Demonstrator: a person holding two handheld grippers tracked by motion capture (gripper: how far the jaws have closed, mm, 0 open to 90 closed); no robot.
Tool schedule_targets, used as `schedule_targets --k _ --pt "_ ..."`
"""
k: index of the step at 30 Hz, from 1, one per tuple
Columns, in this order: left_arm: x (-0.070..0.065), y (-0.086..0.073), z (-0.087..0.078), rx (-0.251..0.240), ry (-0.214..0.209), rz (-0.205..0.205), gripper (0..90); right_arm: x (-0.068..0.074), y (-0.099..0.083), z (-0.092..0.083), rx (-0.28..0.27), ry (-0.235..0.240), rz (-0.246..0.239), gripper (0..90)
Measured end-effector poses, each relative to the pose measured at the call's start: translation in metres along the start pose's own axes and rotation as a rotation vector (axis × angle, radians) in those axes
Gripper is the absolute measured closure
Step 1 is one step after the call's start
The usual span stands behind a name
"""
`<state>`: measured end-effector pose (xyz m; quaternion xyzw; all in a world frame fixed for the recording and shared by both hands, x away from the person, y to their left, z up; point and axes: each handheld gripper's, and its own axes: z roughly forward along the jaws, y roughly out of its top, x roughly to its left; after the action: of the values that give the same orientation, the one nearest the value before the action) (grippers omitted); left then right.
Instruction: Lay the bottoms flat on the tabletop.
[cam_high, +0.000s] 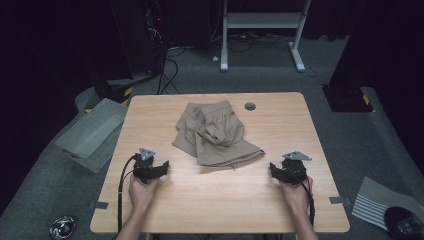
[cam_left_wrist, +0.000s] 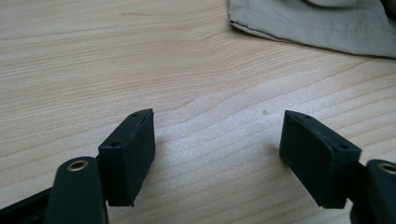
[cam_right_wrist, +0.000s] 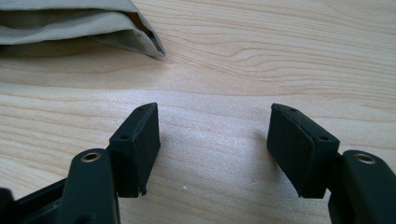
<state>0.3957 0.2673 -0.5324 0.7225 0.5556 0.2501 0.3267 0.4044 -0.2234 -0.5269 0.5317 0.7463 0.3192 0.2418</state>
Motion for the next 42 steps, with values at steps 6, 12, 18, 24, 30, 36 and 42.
schedule_targets --k 6,12,18,24,30,36,42 --pt "0.0 0.0 0.0 0.001 -0.001 0.002 27.0 0.001 0.0 0.0 0.0 -0.009 0.006 34.9" --pt "0.0 0.0 0.0 0.0 -0.003 0.001 27.7 0.004 0.0 -0.002 -0.009 -0.022 -0.017 38.2" --pt "0.0 0.0 0.0 0.0 -0.003 0.002 27.7 0.012 0.01 -0.012 -0.061 0.023 -0.015 39.8" --pt "0.0 0.0 0.0 0.0 -0.003 0.001 27.8 0.027 0.025 -0.009 -0.06 0.068 -0.068 40.0" --pt "0.0 0.0 0.0 -0.001 -0.004 0.001 27.9 0.042 0.039 -0.007 -0.101 0.115 -0.081 38.6" --pt "0.0 0.0 0.0 -0.001 -0.003 0.002 27.9 0.064 0.058 -0.002 -0.11 0.16 -0.134 36.0" --pt "0.0 0.0 0.0 0.0 -0.002 0.002 27.9 0.082 0.067 0.015 -0.072 0.203 -0.172 35.9"
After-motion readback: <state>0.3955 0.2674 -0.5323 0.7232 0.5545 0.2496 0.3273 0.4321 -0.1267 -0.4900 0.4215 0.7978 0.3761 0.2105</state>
